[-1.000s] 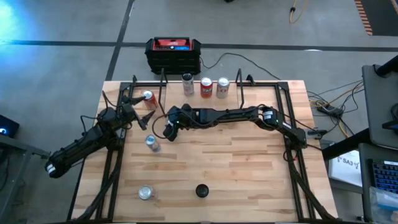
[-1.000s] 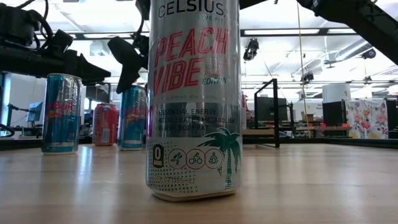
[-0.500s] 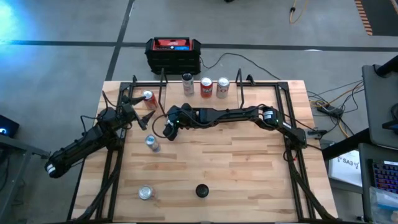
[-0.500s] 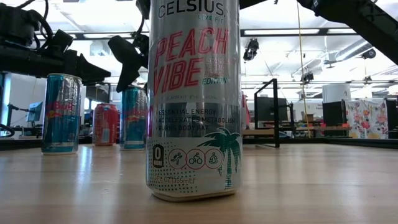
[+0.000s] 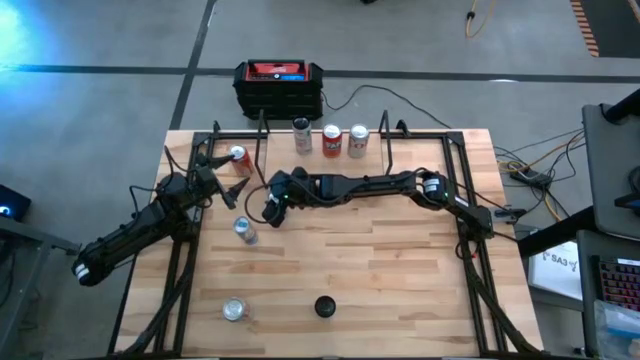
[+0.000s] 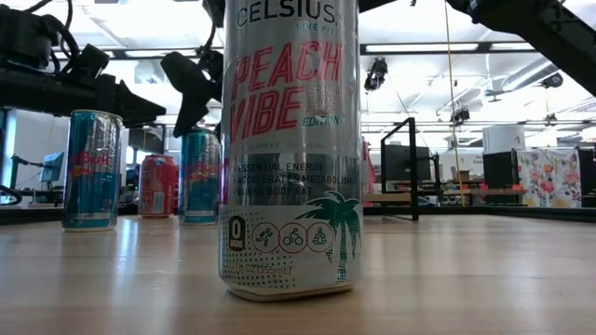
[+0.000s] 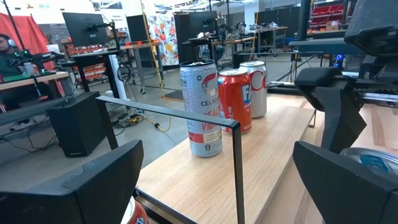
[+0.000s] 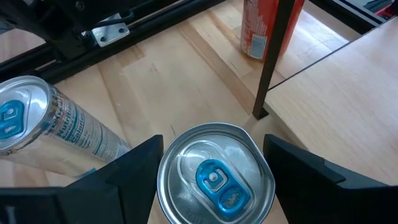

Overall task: Place canned beverage on shelf
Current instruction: Put the top blue soda can on the shelf

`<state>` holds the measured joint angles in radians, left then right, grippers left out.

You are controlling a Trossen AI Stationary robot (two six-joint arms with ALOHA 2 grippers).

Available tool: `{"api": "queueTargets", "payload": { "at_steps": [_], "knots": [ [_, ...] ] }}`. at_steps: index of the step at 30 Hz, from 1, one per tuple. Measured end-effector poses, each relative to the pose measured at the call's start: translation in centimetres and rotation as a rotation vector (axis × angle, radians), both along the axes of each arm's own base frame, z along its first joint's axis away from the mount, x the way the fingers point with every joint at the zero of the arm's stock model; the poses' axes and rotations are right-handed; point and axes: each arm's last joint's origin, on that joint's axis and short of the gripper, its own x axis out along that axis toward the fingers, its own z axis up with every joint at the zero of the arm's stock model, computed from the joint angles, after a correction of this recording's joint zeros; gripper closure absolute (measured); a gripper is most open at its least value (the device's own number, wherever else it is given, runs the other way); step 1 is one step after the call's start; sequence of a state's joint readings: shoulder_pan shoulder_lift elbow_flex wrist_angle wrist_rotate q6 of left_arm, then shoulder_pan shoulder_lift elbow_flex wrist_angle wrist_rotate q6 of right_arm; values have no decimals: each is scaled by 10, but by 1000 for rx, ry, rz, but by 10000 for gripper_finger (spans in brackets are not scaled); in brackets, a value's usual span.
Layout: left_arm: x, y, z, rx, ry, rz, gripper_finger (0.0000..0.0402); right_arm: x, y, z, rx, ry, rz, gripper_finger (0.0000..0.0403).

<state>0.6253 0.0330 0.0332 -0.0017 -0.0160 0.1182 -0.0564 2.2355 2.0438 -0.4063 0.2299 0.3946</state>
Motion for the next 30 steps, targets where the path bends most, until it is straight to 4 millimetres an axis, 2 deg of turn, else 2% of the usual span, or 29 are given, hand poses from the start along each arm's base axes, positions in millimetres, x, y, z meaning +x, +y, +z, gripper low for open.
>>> {"api": "queueTargets", "payload": {
  "at_steps": [13, 25, 30],
  "knots": [
    [0, 0, 0, 0, 0, 0, 3, -2, 6, 10, 10, -20, 4, 142],
    [0, 0, 0, 0, 0, 0, 3, -3, 6, 10, 5, -13, 9, 142],
    [0, 0, 0, 0, 0, 0, 3, -6, 7, 19, 5, -28, 8, 142]
  ]
}}
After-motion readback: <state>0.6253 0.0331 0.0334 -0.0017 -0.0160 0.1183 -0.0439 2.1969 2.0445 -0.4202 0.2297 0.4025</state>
